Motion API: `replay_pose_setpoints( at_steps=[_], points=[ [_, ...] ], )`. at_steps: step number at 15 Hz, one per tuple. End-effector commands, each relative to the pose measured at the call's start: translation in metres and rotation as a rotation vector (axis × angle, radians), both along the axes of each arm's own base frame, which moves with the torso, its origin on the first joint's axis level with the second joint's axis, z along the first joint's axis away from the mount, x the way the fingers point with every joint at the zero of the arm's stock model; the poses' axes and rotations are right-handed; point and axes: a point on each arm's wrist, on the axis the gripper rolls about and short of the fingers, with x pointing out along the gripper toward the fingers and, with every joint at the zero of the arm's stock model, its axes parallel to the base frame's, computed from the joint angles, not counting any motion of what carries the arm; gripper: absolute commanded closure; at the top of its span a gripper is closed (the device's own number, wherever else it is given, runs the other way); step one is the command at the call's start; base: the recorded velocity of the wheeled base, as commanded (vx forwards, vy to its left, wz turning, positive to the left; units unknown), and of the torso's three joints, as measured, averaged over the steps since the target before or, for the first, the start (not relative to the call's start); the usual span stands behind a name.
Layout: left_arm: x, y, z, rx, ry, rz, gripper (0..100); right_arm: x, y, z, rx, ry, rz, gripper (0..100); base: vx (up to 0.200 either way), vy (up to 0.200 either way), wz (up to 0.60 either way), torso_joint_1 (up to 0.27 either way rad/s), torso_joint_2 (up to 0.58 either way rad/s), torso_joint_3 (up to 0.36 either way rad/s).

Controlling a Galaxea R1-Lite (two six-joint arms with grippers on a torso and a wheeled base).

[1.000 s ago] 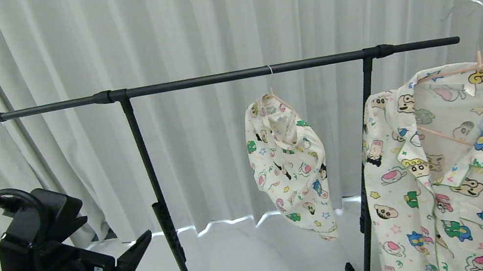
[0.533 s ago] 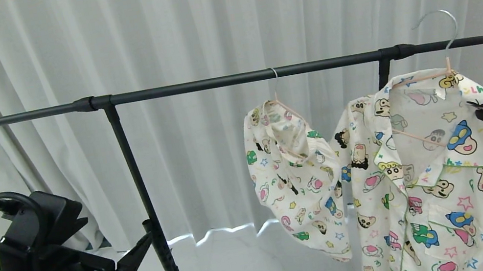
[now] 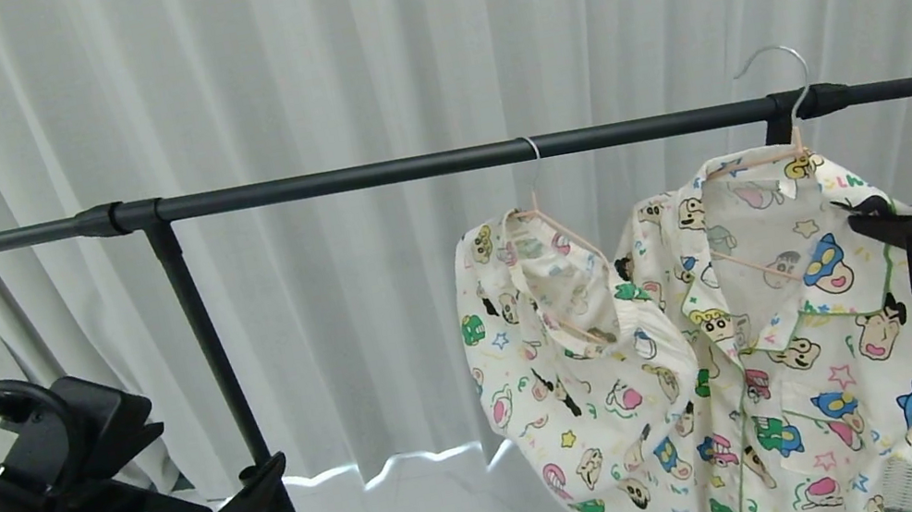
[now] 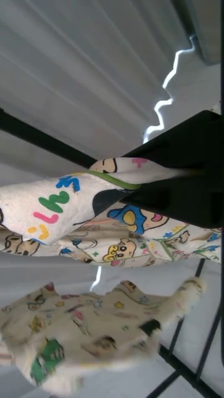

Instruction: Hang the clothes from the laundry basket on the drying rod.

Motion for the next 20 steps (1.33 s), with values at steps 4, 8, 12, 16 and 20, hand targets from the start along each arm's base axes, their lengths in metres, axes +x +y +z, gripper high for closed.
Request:
replay_pose_setpoints(
  at_steps=[4, 8, 12, 16, 20],
  points=[
    [0.0, 0.0, 0.0, 0.0, 0.0, -0.002, 0, 0.026, 0.005, -0.011, -0.007, 0.021, -0.01, 100, 0.05, 0.0, 0.0, 0.002, 0.0, -0.001],
    [-0.002, -0.004, 0.0, -0.001, -0.001, -0.03, 0, 0.046, 0.008, -0.025, -0.026, 0.07, -0.049, 100, 0.0, 0.0, 0.0, 0.0, 0.0, 0.0],
    [-0.004, -0.01, 0.0, 0.002, 0.0, -0.072, 0, 0.062, 0.01, -0.037, -0.04, 0.072, -0.093, 100, 0.0, 0.0, 0.0, 0.0, 0.0, 0.0],
    [-0.004, -0.011, 0.0, 0.003, 0.001, -0.073, 0, 0.061, 0.011, -0.037, -0.038, 0.073, -0.094, 100, 0.0, 0.0, 0.0, 0.0, 0.0, 0.0],
    [-0.004, -0.011, 0.0, 0.003, 0.001, -0.07, 0, 0.056, 0.009, -0.031, -0.029, 0.053, -0.095, 0, 0.0, 0.0, 0.0, 0.0, 0.0, 0.0]
  ],
)
